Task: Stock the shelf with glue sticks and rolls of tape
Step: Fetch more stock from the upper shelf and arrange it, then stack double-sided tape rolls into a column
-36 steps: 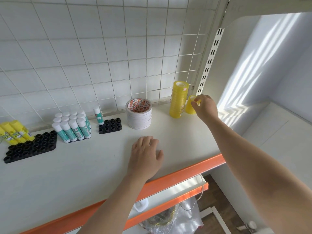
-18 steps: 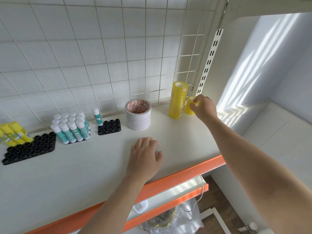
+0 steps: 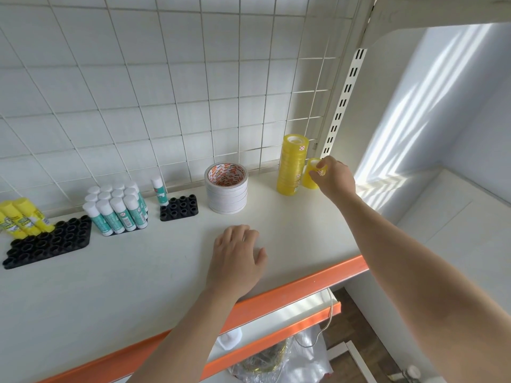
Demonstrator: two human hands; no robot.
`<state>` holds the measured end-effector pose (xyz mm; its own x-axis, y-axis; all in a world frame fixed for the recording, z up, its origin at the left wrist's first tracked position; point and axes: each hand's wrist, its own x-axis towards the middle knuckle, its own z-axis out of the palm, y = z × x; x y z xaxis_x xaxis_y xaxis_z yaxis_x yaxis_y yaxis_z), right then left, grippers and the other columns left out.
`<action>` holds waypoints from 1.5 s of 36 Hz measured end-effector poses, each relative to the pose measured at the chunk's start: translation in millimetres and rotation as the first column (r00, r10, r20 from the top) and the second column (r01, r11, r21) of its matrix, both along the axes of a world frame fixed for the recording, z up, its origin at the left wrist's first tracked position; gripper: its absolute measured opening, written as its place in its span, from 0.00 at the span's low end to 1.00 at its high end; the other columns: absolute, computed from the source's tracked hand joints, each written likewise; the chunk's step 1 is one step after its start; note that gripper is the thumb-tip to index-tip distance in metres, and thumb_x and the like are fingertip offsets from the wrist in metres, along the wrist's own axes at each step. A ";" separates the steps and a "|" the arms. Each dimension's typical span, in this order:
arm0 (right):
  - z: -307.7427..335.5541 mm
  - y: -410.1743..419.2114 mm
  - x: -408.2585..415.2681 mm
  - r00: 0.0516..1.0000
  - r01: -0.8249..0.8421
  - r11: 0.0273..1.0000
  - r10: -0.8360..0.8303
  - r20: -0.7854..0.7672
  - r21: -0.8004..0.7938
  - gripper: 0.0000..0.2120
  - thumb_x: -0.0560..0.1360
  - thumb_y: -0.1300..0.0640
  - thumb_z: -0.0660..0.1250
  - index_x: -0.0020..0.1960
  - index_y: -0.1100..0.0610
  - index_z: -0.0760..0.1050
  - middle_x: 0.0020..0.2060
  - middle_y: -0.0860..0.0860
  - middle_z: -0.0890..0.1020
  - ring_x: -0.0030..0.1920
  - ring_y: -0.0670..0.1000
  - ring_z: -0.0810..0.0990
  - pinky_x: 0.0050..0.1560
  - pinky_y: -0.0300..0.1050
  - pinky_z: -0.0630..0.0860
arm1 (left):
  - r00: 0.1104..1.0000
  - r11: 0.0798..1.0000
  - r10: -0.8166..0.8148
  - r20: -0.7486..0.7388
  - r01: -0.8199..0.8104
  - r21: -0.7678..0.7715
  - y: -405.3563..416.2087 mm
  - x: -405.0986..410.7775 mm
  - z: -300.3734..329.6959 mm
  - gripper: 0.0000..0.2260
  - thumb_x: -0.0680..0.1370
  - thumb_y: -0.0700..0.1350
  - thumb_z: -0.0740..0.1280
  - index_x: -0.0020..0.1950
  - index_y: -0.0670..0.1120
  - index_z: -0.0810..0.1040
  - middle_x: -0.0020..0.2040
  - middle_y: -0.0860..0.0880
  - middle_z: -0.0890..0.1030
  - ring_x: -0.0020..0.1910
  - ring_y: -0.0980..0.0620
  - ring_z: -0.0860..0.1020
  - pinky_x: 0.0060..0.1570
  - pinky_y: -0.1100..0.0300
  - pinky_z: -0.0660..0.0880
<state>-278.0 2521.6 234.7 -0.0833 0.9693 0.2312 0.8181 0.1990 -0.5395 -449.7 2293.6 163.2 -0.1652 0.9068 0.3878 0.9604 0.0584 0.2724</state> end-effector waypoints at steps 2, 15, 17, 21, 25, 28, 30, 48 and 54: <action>-1.1 1.0 0.6 1.000 -0.001 1.000 0.001 -0.026 -0.007 0.12 0.74 0.49 0.68 0.54 0.54 0.75 0.51 0.55 0.79 0.50 0.58 0.77 0.42 0.45 0.69 | 1.000 1.000 0.002 0.000 -0.002 0.001 -0.1 -0.1 0.2 0.16 0.72 0.55 0.56 0.51 0.49 0.78 0.52 0.51 0.78 0.53 0.47 0.75 0.51 0.51 0.72; -0.6 2.5 2.0 0.999 -0.027 0.999 0.025 -0.048 -0.039 0.14 0.74 0.50 0.68 0.56 0.56 0.74 0.52 0.57 0.79 0.51 0.59 0.77 0.43 0.45 0.70 | 1.000 1.000 -0.002 -0.003 0.002 0.004 -0.1 -0.3 1.4 0.16 0.72 0.55 0.56 0.51 0.49 0.78 0.52 0.51 0.78 0.53 0.47 0.75 0.51 0.51 0.72; -1.8 0.0 3.6 0.998 -0.048 0.998 0.046 -0.040 -0.031 0.16 0.75 0.50 0.68 0.60 0.55 0.73 0.55 0.58 0.78 0.54 0.59 0.76 0.45 0.46 0.70 | 1.000 1.000 -0.004 0.003 0.004 0.001 0.3 -0.4 1.4 0.17 0.72 0.55 0.56 0.51 0.49 0.78 0.52 0.51 0.78 0.53 0.47 0.75 0.51 0.51 0.72; -3.2 -8.1 9.3 0.996 -0.077 0.997 0.076 -0.042 -0.019 0.21 0.74 0.49 0.68 0.65 0.52 0.69 0.61 0.57 0.74 0.57 0.59 0.75 0.51 0.51 0.74 | 1.000 1.000 -0.006 0.011 0.006 -0.009 0.3 -0.9 1.8 0.17 0.71 0.55 0.56 0.51 0.49 0.78 0.52 0.51 0.78 0.53 0.47 0.75 0.51 0.51 0.72; -0.7 -18.2 17.5 0.995 -0.092 0.996 0.092 -0.037 0.006 0.23 0.74 0.48 0.69 0.66 0.51 0.68 0.65 0.56 0.72 0.63 0.58 0.72 0.58 0.57 0.74 | 1.000 1.000 -0.005 0.015 0.005 -0.018 0.5 -1.3 4.5 0.17 0.71 0.55 0.57 0.50 0.49 0.79 0.51 0.51 0.79 0.52 0.47 0.75 0.50 0.51 0.72; 1.2 -30.7 22.9 0.991 -0.135 0.990 0.135 0.006 0.028 0.24 0.74 0.48 0.69 0.68 0.52 0.68 0.66 0.56 0.72 0.65 0.59 0.71 0.60 0.58 0.73 | 0.999 0.999 -0.009 0.043 0.011 -0.051 -0.3 -2.0 7.7 0.19 0.71 0.56 0.56 0.53 0.48 0.79 0.53 0.51 0.79 0.54 0.46 0.75 0.53 0.51 0.72; 4.8 -43.5 25.2 0.983 -0.178 0.983 0.176 0.045 0.036 0.25 0.74 0.48 0.68 0.69 0.52 0.68 0.66 0.56 0.71 0.65 0.59 0.71 0.59 0.58 0.73 | 0.996 0.996 -0.008 0.084 0.016 -0.088 -2.4 -1.3 10.9 0.21 0.72 0.56 0.56 0.55 0.48 0.79 0.56 0.50 0.79 0.57 0.46 0.75 0.56 0.51 0.71; 63.9 -203.0 -4.8 0.910 -0.410 0.899 0.391 0.138 0.156 0.26 0.79 0.43 0.61 0.74 0.48 0.63 0.70 0.49 0.70 0.69 0.53 0.69 0.61 0.48 0.69 | 0.998 0.923 -0.049 0.035 0.059 -0.380 -65.6 -25.0 139.6 0.14 0.80 0.51 0.60 0.64 0.49 0.74 0.65 0.49 0.71 0.66 0.48 0.68 0.60 0.53 0.69; 115.9 -266.3 -20.9 0.901 -0.434 0.858 0.415 0.127 0.274 0.25 0.79 0.43 0.62 0.73 0.47 0.65 0.69 0.46 0.72 0.68 0.51 0.70 0.61 0.47 0.69 | 1.000 0.979 -0.026 -0.004 0.024 -0.203 -126.5 -33.9 213.1 0.14 0.80 0.52 0.59 0.63 0.50 0.74 0.62 0.50 0.73 0.63 0.48 0.70 0.56 0.53 0.71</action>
